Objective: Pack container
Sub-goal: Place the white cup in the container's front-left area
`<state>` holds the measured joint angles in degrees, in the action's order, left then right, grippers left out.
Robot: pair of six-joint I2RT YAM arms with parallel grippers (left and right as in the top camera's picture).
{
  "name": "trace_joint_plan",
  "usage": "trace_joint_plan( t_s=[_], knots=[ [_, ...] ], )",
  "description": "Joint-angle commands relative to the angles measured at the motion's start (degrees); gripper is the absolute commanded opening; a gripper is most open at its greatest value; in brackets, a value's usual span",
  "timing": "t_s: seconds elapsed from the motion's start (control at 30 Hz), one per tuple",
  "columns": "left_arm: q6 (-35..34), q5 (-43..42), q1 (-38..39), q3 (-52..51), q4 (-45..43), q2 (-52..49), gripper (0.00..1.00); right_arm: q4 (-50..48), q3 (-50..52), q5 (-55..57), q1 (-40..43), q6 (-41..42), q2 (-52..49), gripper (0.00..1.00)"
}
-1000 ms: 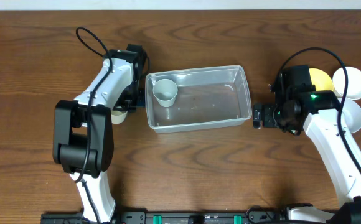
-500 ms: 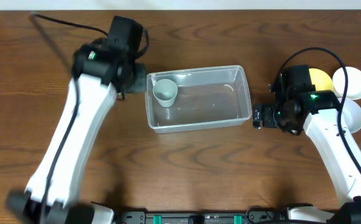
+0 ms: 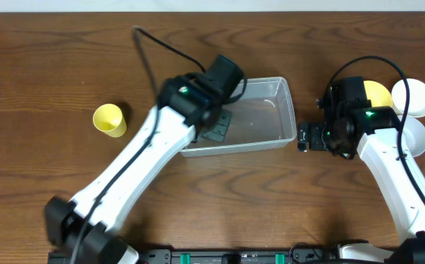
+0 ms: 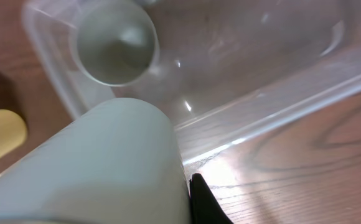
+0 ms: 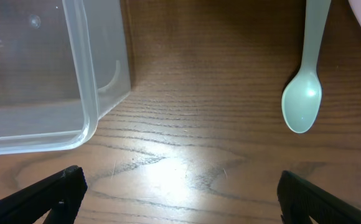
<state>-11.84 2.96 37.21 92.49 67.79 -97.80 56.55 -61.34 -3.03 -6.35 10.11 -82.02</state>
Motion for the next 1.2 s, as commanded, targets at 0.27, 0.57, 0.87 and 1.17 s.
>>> trace_joint_plan(
  t_s=[0.27,0.57,0.87,1.17],
  knots=[
    [-0.28,0.22,-0.26,-0.39,-1.75,-13.33,0.06,0.07,-0.68,0.24,-0.37,-0.02,-0.11,0.99],
    [0.9,0.2,-0.33,-0.55,-4.5,-17.03,0.06,0.13,-0.68,0.24,-0.37,-0.57,-0.11,0.99],
    [1.03,-2.36,-3.65,-5.57,-7.58,-17.09,0.06,0.24,-0.68,0.24,-0.37,-0.57,-0.11,0.99],
    [1.05,-2.36,-5.7,-8.28,-7.67,-17.09,0.06,0.24,-0.68,0.22,-0.37,-0.55,-0.11,0.99]
  ],
)
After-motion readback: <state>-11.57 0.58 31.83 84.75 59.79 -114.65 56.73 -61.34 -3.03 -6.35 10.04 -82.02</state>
